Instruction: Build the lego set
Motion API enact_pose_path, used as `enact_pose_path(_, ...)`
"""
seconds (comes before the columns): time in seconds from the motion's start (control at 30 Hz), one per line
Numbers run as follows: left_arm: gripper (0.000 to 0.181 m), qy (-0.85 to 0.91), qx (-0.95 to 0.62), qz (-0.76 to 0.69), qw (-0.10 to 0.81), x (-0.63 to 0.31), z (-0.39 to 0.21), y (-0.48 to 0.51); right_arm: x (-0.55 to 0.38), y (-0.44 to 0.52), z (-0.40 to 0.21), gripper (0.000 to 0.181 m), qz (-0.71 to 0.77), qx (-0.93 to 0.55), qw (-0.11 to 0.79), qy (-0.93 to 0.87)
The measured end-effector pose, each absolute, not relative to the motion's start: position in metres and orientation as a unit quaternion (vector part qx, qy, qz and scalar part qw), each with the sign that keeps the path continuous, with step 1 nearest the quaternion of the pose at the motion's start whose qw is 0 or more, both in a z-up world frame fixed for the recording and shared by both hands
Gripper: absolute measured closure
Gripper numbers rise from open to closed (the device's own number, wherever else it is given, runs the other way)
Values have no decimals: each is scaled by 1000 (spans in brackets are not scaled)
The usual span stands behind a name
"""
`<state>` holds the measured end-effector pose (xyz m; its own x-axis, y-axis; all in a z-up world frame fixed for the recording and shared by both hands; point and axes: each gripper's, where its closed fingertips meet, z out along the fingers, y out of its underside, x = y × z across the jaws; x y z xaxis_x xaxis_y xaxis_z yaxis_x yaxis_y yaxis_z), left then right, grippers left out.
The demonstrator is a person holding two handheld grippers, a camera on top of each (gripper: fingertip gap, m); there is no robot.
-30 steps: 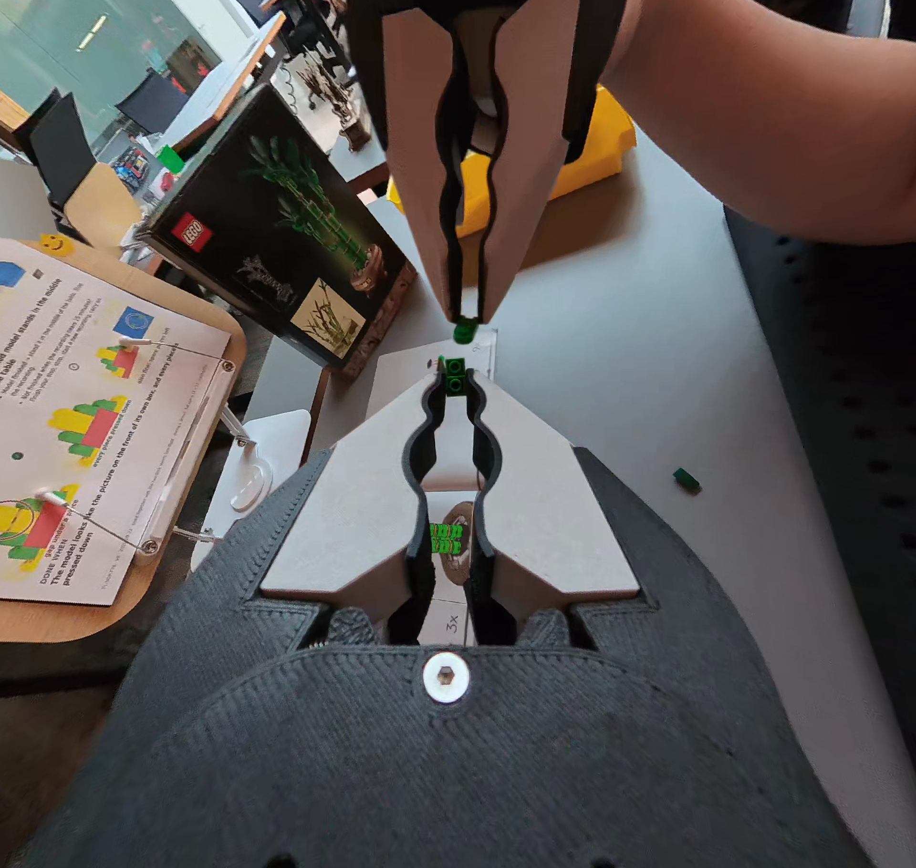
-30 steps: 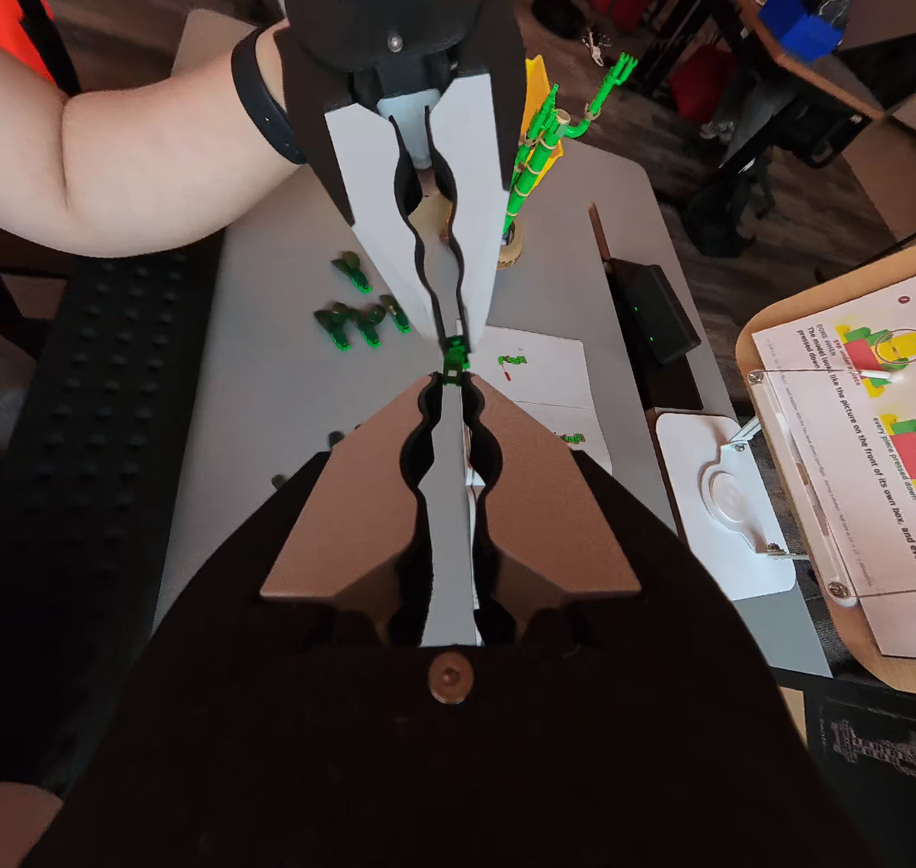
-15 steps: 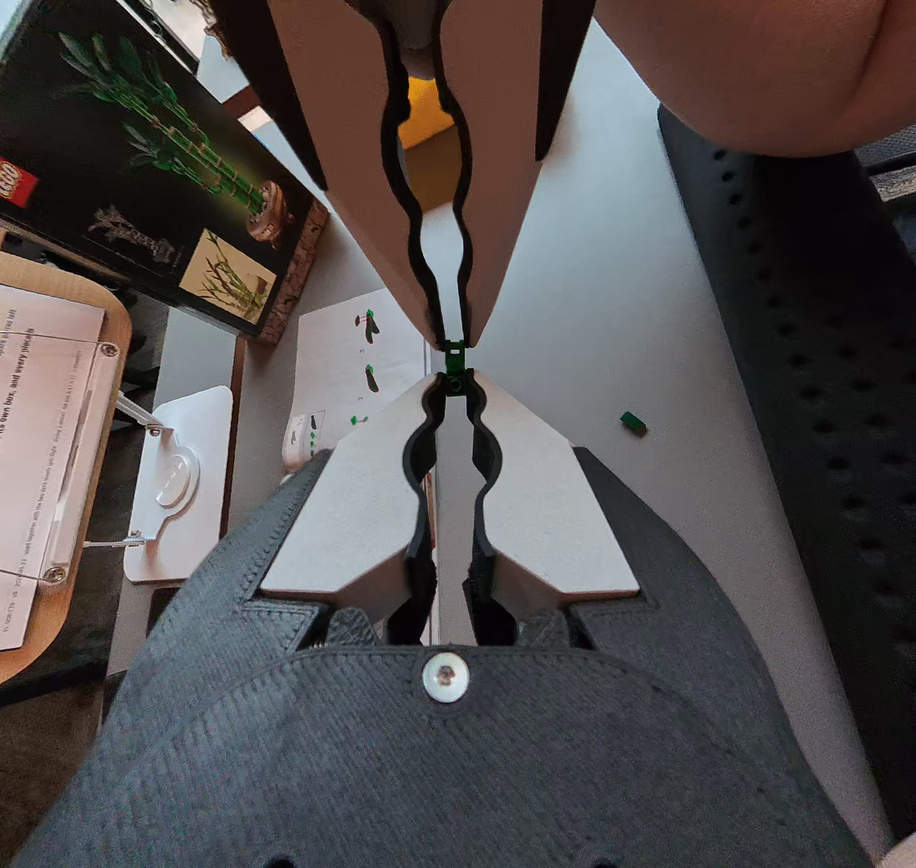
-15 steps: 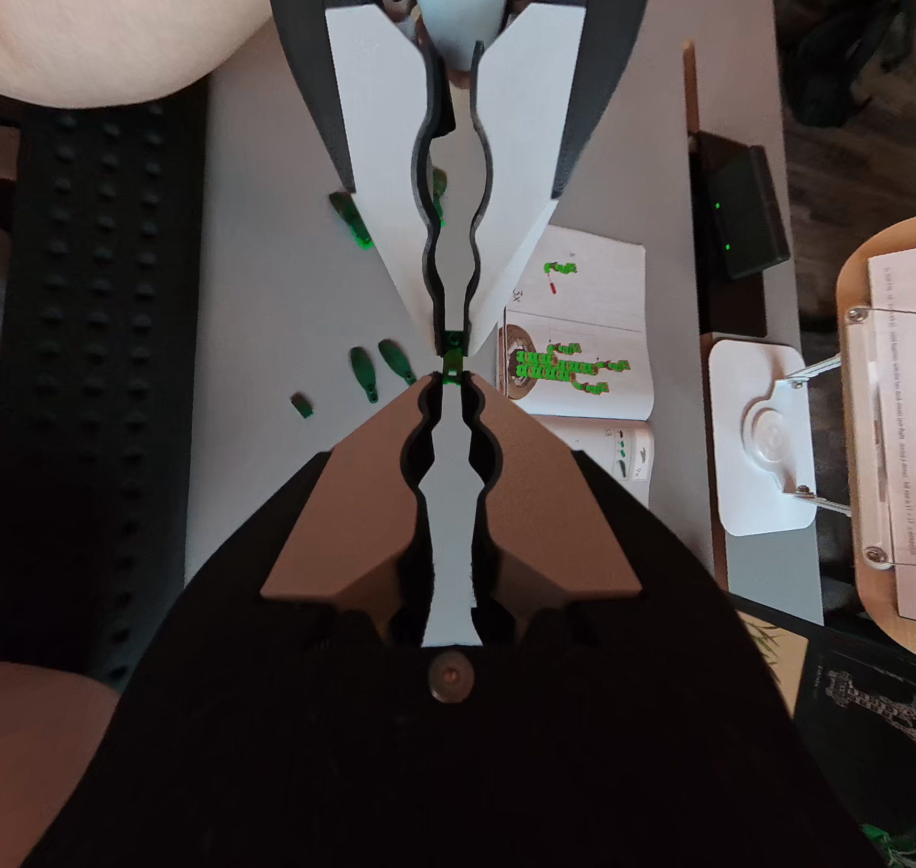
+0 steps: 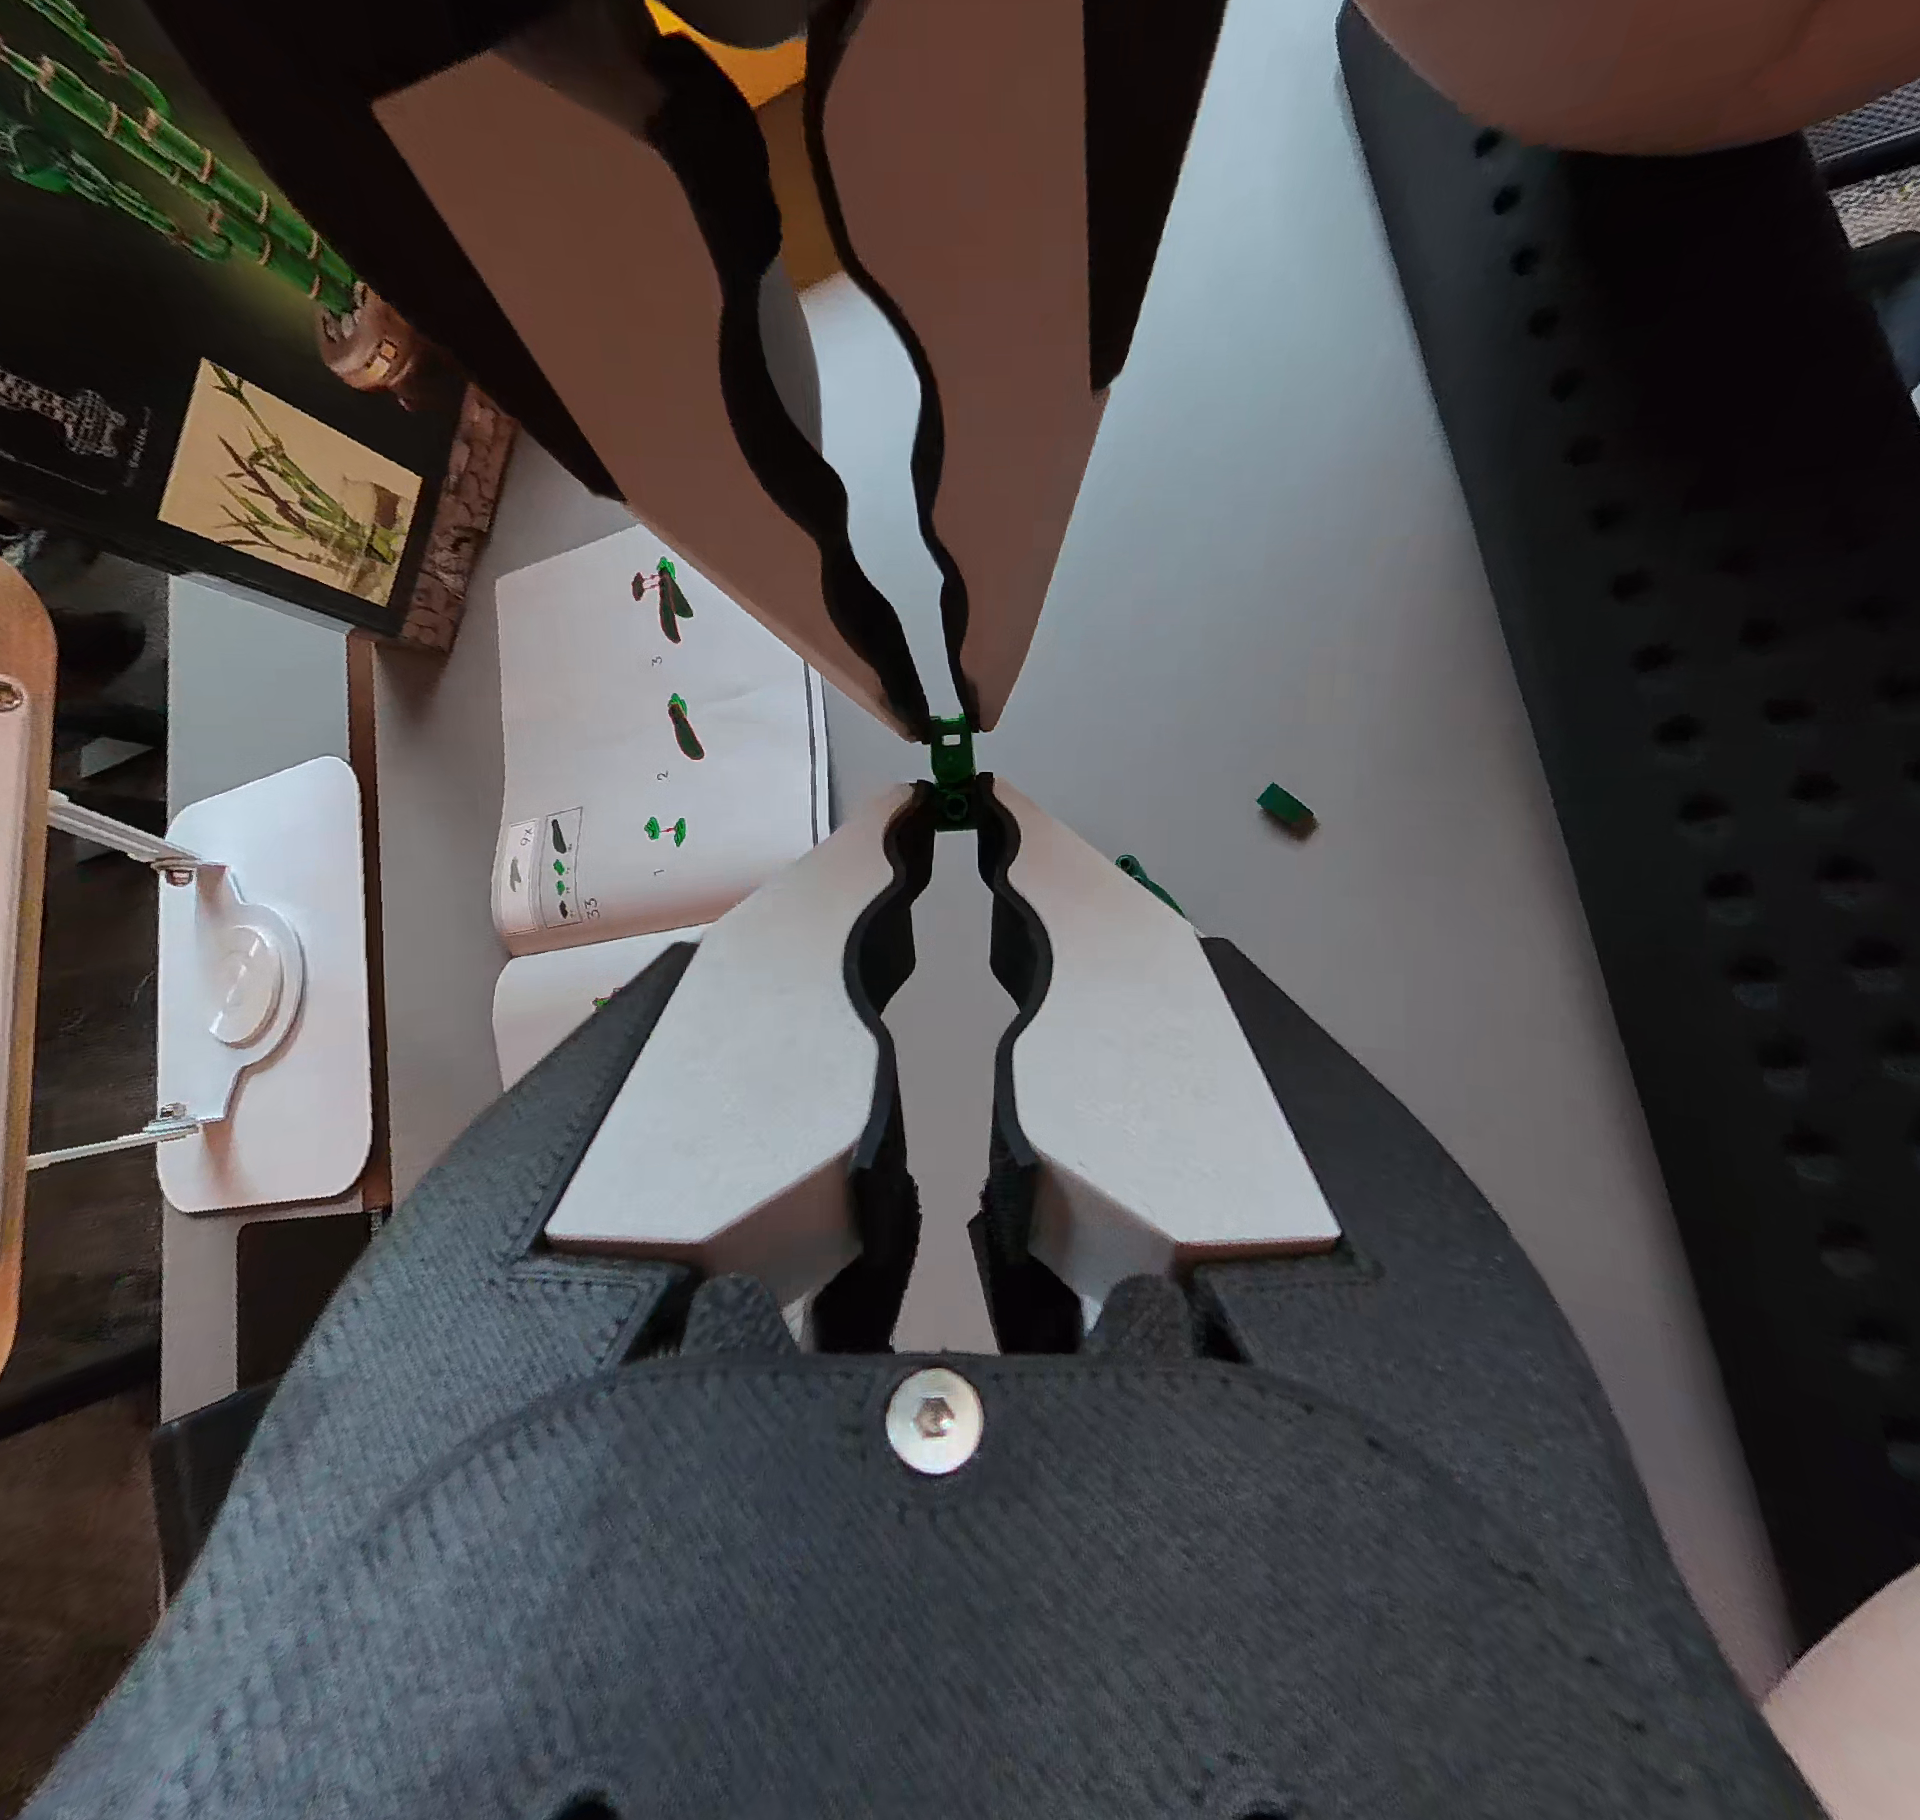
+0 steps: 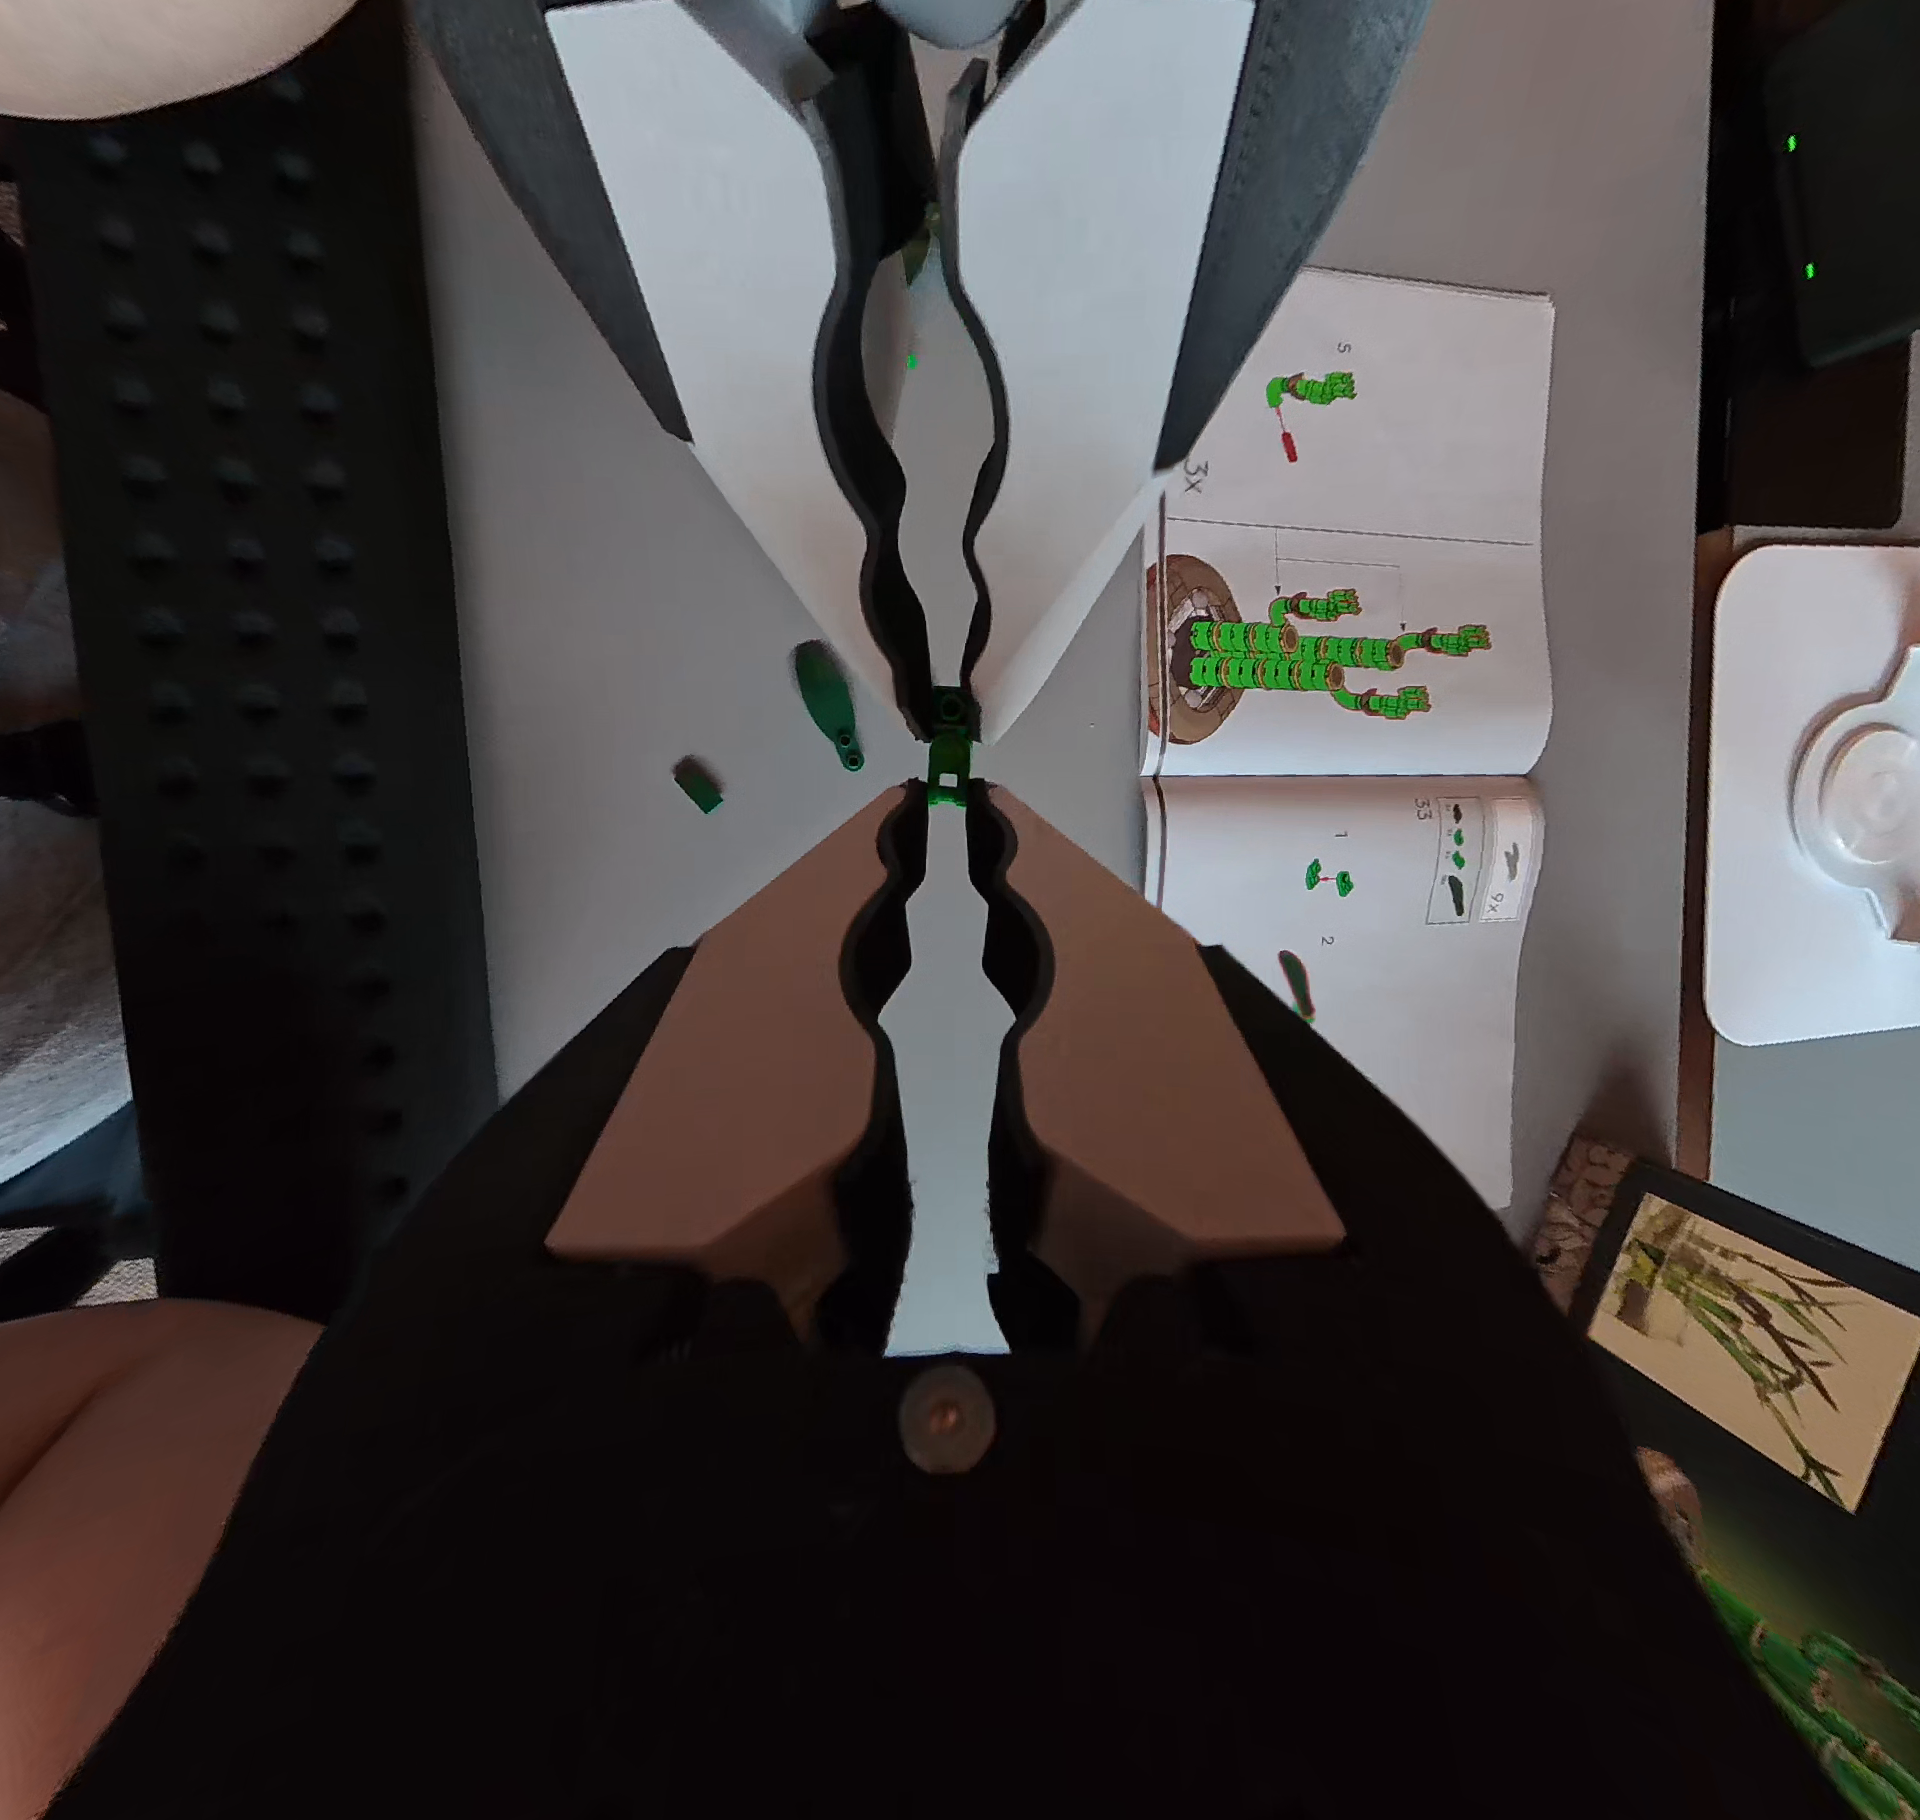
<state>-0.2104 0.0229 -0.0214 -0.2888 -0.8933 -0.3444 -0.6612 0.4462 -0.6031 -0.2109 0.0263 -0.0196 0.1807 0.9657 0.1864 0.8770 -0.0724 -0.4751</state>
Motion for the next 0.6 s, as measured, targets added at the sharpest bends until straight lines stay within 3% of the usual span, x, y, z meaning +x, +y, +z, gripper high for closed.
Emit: enact_pose_path(0.6, 175, 778, -508, -193, 317, -201, -32, 26, -202, 29, -32, 175, 134, -743, 215, -620)
